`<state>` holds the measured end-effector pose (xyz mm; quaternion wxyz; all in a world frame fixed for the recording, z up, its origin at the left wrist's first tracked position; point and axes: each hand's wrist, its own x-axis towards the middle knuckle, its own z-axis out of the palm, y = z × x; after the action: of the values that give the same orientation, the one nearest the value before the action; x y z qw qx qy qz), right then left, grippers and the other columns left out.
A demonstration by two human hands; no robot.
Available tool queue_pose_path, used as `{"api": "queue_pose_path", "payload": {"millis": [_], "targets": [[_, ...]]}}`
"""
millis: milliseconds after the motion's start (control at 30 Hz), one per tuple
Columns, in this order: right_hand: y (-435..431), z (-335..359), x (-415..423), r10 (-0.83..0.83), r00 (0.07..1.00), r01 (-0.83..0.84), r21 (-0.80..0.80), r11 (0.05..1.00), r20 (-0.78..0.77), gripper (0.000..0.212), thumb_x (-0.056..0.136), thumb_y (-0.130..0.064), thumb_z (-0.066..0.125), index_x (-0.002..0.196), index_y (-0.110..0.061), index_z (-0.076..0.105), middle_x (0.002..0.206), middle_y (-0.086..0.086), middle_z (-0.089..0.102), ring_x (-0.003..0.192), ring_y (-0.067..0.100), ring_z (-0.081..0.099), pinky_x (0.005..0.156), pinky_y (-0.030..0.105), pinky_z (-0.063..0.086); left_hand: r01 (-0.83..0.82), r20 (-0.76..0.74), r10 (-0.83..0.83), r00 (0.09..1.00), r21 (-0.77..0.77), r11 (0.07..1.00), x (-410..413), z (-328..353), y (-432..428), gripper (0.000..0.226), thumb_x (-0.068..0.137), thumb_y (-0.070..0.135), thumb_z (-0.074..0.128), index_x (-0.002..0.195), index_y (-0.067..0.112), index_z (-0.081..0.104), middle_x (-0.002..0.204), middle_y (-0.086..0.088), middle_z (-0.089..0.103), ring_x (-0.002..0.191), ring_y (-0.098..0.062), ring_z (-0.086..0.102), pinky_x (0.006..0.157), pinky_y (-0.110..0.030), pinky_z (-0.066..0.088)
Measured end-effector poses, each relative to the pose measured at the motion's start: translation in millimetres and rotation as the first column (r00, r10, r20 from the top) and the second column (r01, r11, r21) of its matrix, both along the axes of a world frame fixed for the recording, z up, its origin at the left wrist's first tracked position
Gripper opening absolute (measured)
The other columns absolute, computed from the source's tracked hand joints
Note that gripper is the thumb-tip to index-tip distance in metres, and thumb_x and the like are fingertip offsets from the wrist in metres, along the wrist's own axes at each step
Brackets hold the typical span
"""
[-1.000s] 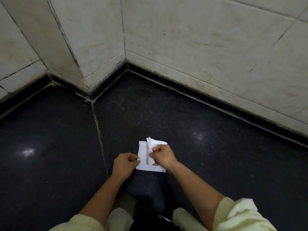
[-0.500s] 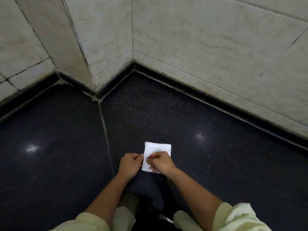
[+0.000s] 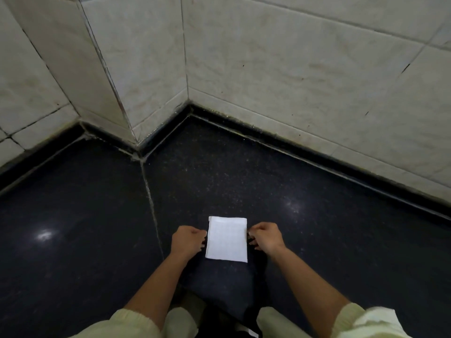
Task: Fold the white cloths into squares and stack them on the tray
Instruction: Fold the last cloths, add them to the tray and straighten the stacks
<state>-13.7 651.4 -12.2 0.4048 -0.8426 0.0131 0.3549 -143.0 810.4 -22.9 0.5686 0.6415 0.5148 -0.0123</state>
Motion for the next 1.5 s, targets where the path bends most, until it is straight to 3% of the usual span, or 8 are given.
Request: {"api": "queue_pose_path", "payload": {"millis": [100,267,433,500,667,1167,1333,1500], "targets": [[-7.8,-8.7,-5.1,0.001,1.0,0.0,-0.032,0.999,0.002,0.009,0.081,-0.009,0.062,0.075,-0.011,0.067,0.078,0.011,0.071,0.072,0.022,0.067,0.074,0.04,0.059,0.013,-0.013,-0.013,1.0,-0.015,1.0,2.4,0.4,-8.3,0.016,0.085,0.015,0.067,0.074,0.004,0.067,0.084,-0.017,0.071,0.074,-0.025,0.068,0.075,-0.038,0.059],[-8.0,-9.2,-20.8,-0.006,0.997,0.009,0.036,0.999,-0.083,0.006,0.082,-0.015,0.069,0.085,-0.012,0.065,0.086,0.007,0.068,0.073,0.016,0.062,0.058,0.026,0.049,0.116,-0.067,-0.115,0.991,0.003,0.993,4.7,4.6,-17.7,0.019,0.081,0.021,0.07,0.085,0.002,0.07,0.084,-0.008,0.067,0.077,-0.019,0.062,0.064,-0.027,0.048],[-9.6,7.6,-23.3,-0.128,0.95,0.186,0.184,0.965,-0.286,0.013,0.082,-0.01,0.063,0.094,-0.007,0.064,0.082,0.008,0.063,0.07,0.017,0.057,0.054,0.025,0.043,0.028,-0.001,-0.029,1.0,-0.248,0.968,11.5,17.7,-18.6,0.013,0.08,0.013,0.069,0.071,0.007,0.063,0.074,-0.005,0.06,0.066,-0.015,0.054,0.059,-0.027,0.043],[-14.1,13.2,-20.9,-0.154,0.927,0.236,0.214,0.948,-0.343,0.017,0.08,-0.012,0.061,0.097,-0.008,0.065,0.086,0.007,0.064,0.074,0.019,0.059,0.056,0.026,0.045,0.003,0.011,0.001,1.0,-0.355,0.935,14.7,24.9,-19.4,0.003,0.082,0.009,0.065,0.08,0.009,0.064,0.083,-0.006,0.063,0.075,-0.016,0.057,0.066,-0.026,0.047],[-38.0,20.8,-14.4,-0.247,0.863,0.414,0.336,0.846,-0.441,0.022,0.077,-0.006,0.061,0.099,-0.006,0.066,0.095,0.012,0.07,0.088,0.026,0.067,0.066,0.033,0.053,0.102,0.128,-0.047,0.991,-0.469,0.877,31.1,28.0,-28.6,0.026,0.08,0.003,0.063,0.105,0.0,0.065,0.108,-0.015,0.069,0.097,-0.027,0.066,0.076,-0.034,0.054],[-245.9,75.2,13.7,-0.557,0.757,0.649,0.497,0.576,-0.342,0.013,0.077,0.002,0.057,0.086,-0.006,0.063,0.085,0.011,0.064,0.072,0.023,0.06,0.058,0.028,0.05,0.61,0.404,-0.465,0.788,-0.407,0.679,133.9,93.4,-198.1,0.04,0.081,0.001,0.064,0.119,0.017,0.062,0.109,-0.005,0.072,0.1,-0.021,0.067,0.081,-0.033,0.053],[-351.0,89.4,4.8,-0.626,0.722,0.673,0.508,0.537,-0.295,0.018,0.078,0.001,0.056,0.093,-0.006,0.063,0.08,0.009,0.06,0.065,0.018,0.054,0.05,0.023,0.047,0.688,0.44,-0.534,0.722,-0.376,0.621,141.6,109.7,-301.5,0.042,0.082,-0.001,0.062,0.12,0.016,0.061,0.112,-0.008,0.071,0.097,-0.022,0.067,0.078,-0.032,0.054],[-470.5,113.5,-5.2,-0.661,0.713,0.674,0.491,0.552,-0.234,0.015,0.078,0.0,0.058,0.088,-0.009,0.066,0.082,0.008,0.061,0.068,0.018,0.055,0.057,0.026,0.047,0.756,0.474,-0.592,0.652,-0.346,0.556,143.2,126.2,-419.3,0.042,0.081,0.0,0.063,0.119,0.016,0.061,0.104,-0.005,0.071,0.089,-0.018,0.066,0.073,-0.028,0.054]]}}
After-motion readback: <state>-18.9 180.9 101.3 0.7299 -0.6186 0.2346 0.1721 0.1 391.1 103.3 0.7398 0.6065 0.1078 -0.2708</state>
